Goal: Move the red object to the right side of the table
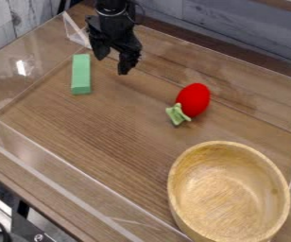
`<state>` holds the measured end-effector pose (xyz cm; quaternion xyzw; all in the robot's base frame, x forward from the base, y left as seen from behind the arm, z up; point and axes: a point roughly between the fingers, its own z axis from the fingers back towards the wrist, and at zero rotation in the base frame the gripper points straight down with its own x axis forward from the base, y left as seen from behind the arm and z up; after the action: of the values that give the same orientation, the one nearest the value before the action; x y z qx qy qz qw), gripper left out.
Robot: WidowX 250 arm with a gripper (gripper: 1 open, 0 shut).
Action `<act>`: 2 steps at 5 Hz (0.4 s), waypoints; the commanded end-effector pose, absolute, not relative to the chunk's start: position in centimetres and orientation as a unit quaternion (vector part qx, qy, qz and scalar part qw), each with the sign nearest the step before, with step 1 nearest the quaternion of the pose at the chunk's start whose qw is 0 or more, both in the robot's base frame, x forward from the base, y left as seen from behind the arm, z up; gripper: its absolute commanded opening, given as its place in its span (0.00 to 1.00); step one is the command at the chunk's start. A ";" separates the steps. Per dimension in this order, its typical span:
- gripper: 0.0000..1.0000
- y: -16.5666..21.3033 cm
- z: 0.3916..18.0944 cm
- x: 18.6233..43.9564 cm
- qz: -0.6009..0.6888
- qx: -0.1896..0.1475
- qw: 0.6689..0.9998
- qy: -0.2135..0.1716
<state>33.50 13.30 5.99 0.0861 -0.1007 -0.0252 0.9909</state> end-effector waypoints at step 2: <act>1.00 14.2 10.0 33.5 0.039 0.102 0.984 -0.140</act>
<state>32.93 13.43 7.32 0.0882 -0.1014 0.0275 0.9905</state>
